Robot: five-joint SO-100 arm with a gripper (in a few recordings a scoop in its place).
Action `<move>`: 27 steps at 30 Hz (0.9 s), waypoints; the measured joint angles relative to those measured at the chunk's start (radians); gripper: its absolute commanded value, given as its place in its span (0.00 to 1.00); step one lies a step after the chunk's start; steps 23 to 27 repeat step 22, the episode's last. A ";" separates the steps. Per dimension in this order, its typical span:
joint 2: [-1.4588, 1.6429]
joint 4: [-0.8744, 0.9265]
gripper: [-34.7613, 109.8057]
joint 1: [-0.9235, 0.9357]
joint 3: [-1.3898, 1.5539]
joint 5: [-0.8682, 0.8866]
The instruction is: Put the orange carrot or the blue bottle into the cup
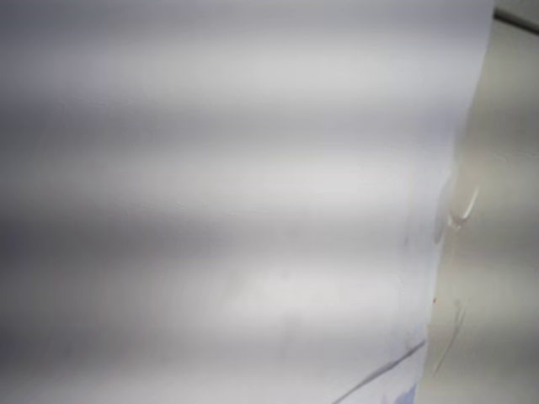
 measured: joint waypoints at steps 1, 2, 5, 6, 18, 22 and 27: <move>0.000 0.000 0.33 0.002 0.000 0.000; 0.000 0.000 0.33 0.002 0.000 0.000; 0.000 0.000 0.33 0.002 0.000 0.000; 0.000 0.000 0.33 0.002 0.000 0.000; 0.000 0.000 0.33 -0.002 0.017 0.000; 0.000 0.000 0.33 0.002 0.017 0.000; 0.000 0.000 0.33 0.002 0.017 0.000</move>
